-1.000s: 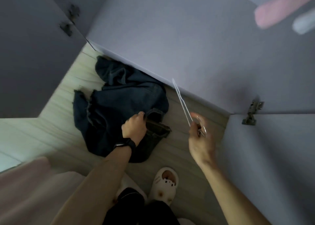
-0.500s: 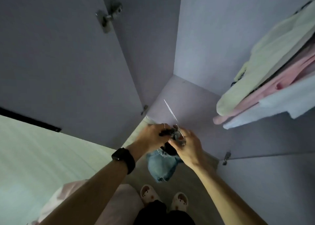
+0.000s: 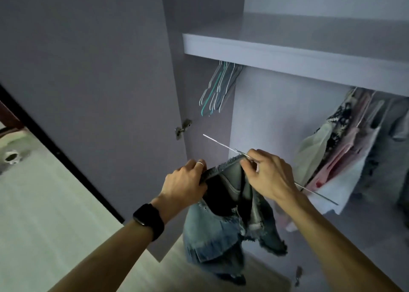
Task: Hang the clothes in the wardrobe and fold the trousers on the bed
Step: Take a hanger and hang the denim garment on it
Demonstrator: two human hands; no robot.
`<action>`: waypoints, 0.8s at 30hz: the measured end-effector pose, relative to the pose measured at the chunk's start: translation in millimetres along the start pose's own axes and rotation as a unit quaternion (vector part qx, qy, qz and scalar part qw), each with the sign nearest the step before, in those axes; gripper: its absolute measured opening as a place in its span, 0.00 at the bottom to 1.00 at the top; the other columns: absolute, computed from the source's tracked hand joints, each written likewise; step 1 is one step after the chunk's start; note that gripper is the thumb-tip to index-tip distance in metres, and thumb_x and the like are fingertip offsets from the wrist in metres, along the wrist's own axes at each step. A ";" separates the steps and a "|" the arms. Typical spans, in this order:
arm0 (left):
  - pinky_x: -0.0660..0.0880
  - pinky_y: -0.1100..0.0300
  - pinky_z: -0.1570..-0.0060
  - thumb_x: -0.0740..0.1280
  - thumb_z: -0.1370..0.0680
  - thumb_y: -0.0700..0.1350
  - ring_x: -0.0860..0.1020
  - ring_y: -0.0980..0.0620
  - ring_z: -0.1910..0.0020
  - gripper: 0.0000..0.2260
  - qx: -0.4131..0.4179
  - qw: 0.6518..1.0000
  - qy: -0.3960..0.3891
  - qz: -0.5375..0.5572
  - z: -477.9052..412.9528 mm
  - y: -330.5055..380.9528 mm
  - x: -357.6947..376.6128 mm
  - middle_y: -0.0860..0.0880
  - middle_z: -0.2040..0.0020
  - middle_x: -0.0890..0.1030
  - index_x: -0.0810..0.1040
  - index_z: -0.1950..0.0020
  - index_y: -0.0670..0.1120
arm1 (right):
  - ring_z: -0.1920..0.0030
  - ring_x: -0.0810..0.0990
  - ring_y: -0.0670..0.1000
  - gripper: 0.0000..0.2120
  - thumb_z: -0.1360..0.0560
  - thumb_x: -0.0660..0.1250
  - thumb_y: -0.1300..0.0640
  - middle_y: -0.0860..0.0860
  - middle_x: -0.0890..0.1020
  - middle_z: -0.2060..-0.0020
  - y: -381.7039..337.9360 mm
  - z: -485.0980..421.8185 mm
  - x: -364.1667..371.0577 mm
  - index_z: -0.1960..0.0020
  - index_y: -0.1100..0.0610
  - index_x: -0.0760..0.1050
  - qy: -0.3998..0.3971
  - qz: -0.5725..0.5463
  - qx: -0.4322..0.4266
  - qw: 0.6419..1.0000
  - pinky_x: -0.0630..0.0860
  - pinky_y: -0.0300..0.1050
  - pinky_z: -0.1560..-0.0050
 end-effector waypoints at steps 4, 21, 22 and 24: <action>0.73 0.55 0.60 0.63 0.23 0.55 0.80 0.45 0.56 0.10 -0.043 0.999 -0.021 0.003 -5.3 -7.2 -8.9 0.55 0.49 0.81 0.71 0.42 0.56 | 0.61 0.78 0.64 0.10 0.22 0.67 0.49 0.48 0.81 0.60 -0.8 -6.3 -24.9 0.57 0.53 0.70 0.033 -0.010 0.002 0.999 0.76 0.50 0.64; 0.70 0.76 0.62 0.78 0.27 0.49 0.79 0.68 0.63 0.04 0.028 0.995 -0.048 0.085 -76.2 -34.2 -115.7 0.63 0.64 0.84 0.88 0.54 0.52 | 0.62 0.75 0.60 0.17 0.20 0.63 0.45 0.47 0.73 0.70 74.0 -7.2 -34.6 0.63 0.54 0.68 -0.042 0.002 0.153 0.987 0.67 0.46 0.66; 0.69 0.77 0.63 0.78 0.27 0.49 0.79 0.68 0.63 0.03 0.027 0.995 -0.048 0.086 -83.7 -30.2 -121.6 0.61 0.63 0.84 0.88 0.55 0.53 | 0.60 0.77 0.59 0.15 0.20 0.63 0.46 0.46 0.75 0.69 74.9 -4.9 -32.7 0.62 0.53 0.70 -0.057 -0.011 0.163 0.985 0.69 0.47 0.64; 0.69 0.76 0.65 0.77 0.26 0.51 0.78 0.68 0.65 0.01 0.018 0.994 -0.053 0.089 -95.5 -21.3 -131.8 0.60 0.65 0.84 0.87 0.57 0.56 | 0.55 0.80 0.57 0.08 0.20 0.65 0.49 0.47 0.80 0.62 72.9 2.7 -32.3 0.55 0.51 0.76 -0.064 -0.055 0.181 0.980 0.74 0.48 0.57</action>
Point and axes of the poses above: each hand's wrist, its own z-axis away from the middle knuckle, its own x-axis out of the palm, y = z × x, the point moved 6 cm from there along -z, towards the middle knuckle
